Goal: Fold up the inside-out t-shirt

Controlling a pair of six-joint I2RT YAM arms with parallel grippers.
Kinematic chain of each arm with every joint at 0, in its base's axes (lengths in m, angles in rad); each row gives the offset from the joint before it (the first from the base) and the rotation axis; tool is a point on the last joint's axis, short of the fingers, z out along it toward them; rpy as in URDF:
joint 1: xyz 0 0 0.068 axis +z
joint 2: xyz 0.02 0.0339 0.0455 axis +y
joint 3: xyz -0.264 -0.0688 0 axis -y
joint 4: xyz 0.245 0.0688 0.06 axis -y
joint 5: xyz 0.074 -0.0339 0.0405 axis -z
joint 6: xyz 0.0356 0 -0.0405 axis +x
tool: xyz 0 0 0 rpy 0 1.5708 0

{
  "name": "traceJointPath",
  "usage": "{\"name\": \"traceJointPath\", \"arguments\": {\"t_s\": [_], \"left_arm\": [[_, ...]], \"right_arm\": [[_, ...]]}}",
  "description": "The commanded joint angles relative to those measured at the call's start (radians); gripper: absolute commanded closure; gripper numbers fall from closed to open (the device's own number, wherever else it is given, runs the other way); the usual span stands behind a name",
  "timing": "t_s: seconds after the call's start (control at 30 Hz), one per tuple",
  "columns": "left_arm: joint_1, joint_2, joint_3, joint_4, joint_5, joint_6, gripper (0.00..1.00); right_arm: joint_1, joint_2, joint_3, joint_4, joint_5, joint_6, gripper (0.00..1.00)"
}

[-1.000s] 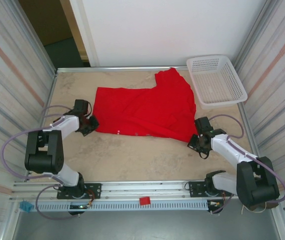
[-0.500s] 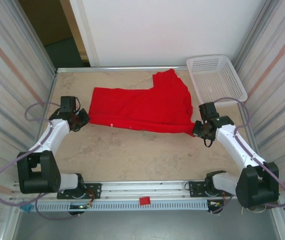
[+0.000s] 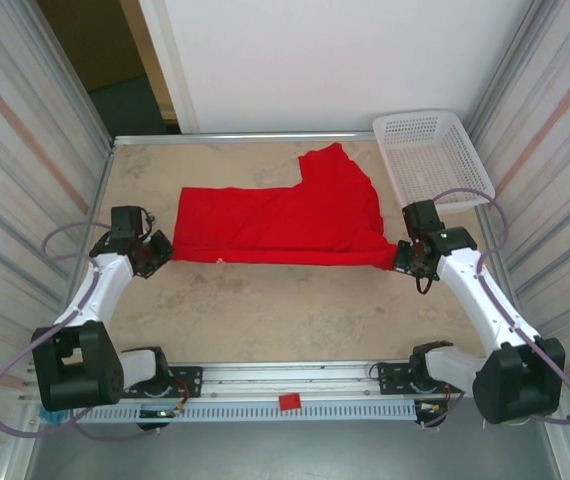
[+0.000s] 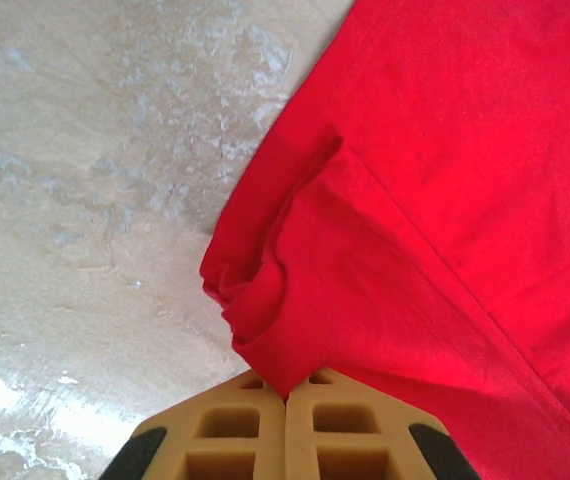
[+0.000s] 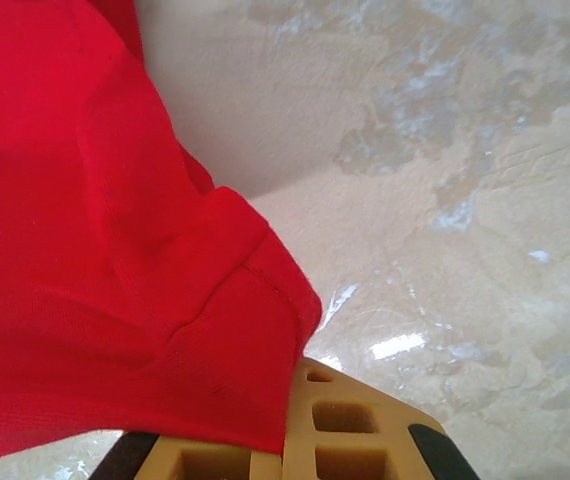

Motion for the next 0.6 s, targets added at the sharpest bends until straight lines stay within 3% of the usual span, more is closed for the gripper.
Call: {"name": "traceJointPath", "arguments": {"t_s": [0.0,0.3,0.57], "left_arm": [[0.013,-0.008,-0.011,0.032,0.001,-0.024,1.00],[0.013,0.134,0.209,0.032,0.023,0.018,1.00],[0.015,0.111,0.355,-0.026,0.009,0.063,1.00]], "right_arm": [[-0.033,-0.008,0.034,0.002,0.077,0.016,1.00],[-0.079,0.315,0.395,0.014,0.128,-0.149,1.00],[-0.090,0.265,0.521,0.006,0.188,-0.164,1.00]]}}
